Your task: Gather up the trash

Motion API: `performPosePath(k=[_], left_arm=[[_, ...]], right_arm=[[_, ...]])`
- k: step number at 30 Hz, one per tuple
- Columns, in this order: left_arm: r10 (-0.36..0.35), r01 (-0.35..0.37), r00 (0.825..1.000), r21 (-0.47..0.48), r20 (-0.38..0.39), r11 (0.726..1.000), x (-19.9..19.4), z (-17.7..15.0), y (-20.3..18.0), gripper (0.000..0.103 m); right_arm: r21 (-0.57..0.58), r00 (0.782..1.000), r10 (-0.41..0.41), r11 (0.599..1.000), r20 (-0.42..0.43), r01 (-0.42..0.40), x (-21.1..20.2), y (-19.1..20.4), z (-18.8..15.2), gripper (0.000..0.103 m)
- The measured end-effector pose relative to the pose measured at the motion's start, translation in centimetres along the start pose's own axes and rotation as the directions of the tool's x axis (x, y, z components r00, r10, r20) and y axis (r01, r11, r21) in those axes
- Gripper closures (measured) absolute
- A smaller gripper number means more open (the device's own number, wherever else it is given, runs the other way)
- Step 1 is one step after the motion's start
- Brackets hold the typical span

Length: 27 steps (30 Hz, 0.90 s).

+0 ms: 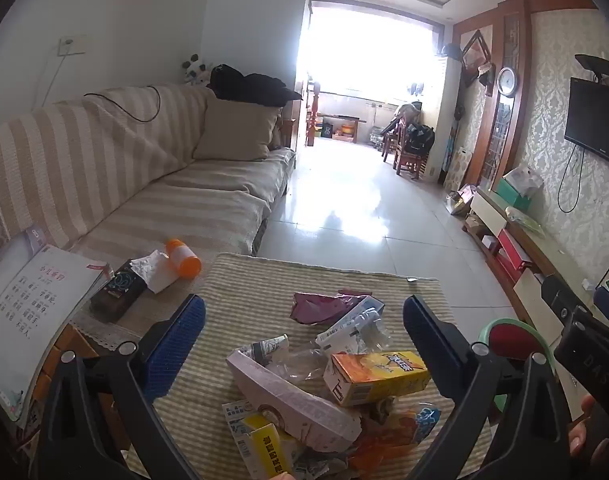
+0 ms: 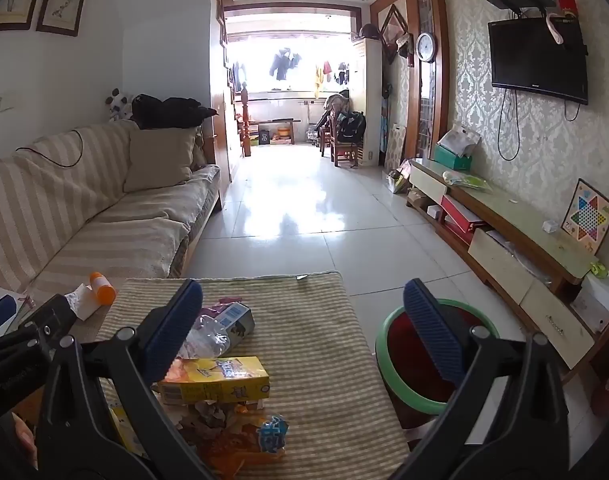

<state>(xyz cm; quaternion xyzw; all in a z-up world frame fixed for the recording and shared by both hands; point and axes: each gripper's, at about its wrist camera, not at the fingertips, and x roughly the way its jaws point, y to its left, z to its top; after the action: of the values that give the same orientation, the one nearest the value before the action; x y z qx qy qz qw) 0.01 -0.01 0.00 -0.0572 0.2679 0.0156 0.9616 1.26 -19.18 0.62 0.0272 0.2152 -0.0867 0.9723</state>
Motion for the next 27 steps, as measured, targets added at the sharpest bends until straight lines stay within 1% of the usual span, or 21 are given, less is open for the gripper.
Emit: performPosePath(k=[7, 11, 15, 17, 19, 27], left_arm=[[0.006, -0.006, 1.000, 0.005, -0.001, 1.000, -0.01, -0.03, 0.03, 0.008], [0.010, -0.010, 1.000, 0.007, -0.006, 1.000, -0.01, -0.08, 0.03, 0.008], [0.008, -0.008, 1.000, -0.001, -0.014, 1.000, 0.72, -0.43, 0.55, 0.008], [0.006, -0.006, 1.000, -0.004, -0.017, 1.000, 0.77, -0.70, 0.66, 0.008], [0.005, -0.005, 1.000, -0.002, -0.022, 1.000, 0.64, -0.72, 0.75, 0.008], [0.015, -0.015, 0.999, 0.006, -0.029, 1.000, 0.74, -0.79, 0.14, 0.008]], right_arm=[[-0.006, 1.000, -0.001, 1.000, -0.002, 0.001, 0.40, 0.10, -0.09, 0.004], [-0.015, 1.000, -0.010, 1.000, 0.007, 0.010, -0.07, -0.04, 0.09, 0.004], [-0.020, 1.000, -0.016, 1.000, 0.005, 0.016, -0.28, -0.28, 0.20, 0.004], [-0.031, 1.000, -0.020, 0.999, 0.001, 0.020, 0.06, 0.65, 0.01, 0.004], [-0.029, 1.000, -0.020, 0.999, 0.003, 0.020, -0.02, 0.57, -0.09, 0.004], [-0.030, 1.000, -0.020, 0.999, -0.002, 0.020, 0.19, 0.41, -0.24, 0.004]])
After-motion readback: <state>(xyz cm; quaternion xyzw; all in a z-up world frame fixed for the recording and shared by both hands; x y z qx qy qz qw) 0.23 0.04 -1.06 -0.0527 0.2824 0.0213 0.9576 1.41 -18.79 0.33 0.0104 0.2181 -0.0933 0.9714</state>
